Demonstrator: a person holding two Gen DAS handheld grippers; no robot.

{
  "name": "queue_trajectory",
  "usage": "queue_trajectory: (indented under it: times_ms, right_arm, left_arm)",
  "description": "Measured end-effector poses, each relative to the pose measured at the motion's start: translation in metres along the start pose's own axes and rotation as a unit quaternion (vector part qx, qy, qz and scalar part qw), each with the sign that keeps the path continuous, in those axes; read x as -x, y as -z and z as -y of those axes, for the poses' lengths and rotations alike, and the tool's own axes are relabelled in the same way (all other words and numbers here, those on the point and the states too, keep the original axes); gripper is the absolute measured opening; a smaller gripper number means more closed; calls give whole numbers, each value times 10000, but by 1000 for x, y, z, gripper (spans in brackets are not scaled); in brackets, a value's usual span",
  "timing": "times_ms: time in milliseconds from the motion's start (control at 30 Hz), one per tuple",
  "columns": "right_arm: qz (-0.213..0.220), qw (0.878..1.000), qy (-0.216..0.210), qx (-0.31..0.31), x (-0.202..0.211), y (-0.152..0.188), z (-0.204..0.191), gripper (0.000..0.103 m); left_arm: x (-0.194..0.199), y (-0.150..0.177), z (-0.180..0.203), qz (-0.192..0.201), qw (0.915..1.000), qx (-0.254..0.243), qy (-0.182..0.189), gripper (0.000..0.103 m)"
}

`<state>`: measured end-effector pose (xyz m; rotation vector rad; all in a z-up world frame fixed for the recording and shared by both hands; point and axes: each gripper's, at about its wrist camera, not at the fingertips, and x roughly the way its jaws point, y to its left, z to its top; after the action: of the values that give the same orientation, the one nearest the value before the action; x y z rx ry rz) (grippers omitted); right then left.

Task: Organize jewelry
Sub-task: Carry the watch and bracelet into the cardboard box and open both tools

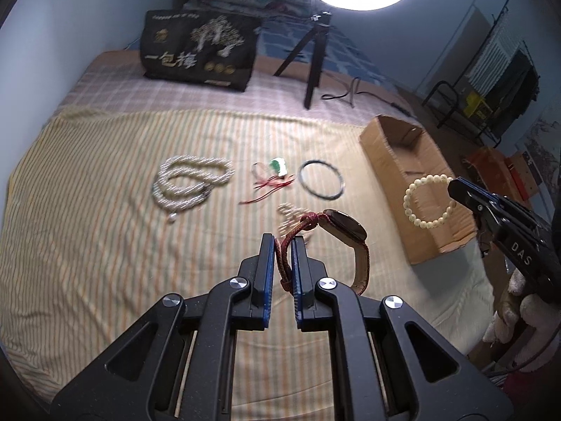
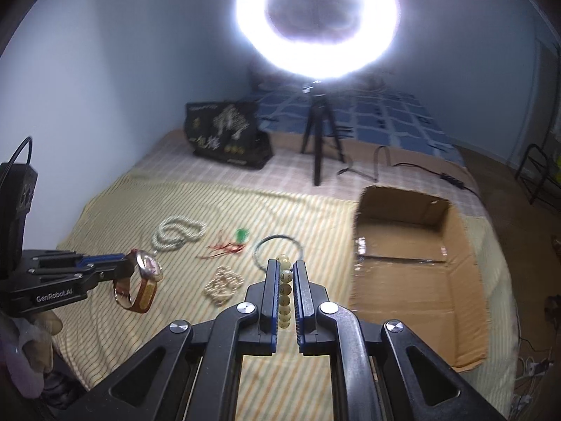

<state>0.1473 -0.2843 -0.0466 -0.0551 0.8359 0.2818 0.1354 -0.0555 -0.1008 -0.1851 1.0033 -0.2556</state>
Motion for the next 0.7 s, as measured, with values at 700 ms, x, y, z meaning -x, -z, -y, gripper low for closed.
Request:
queue_trajectory:
  times_ms: [700]
  right_arm:
    - [68, 9956, 740, -573, 16, 0, 112, 5]
  left_arm:
    - [-49, -38, 114, 112, 9968, -246, 756, 7]
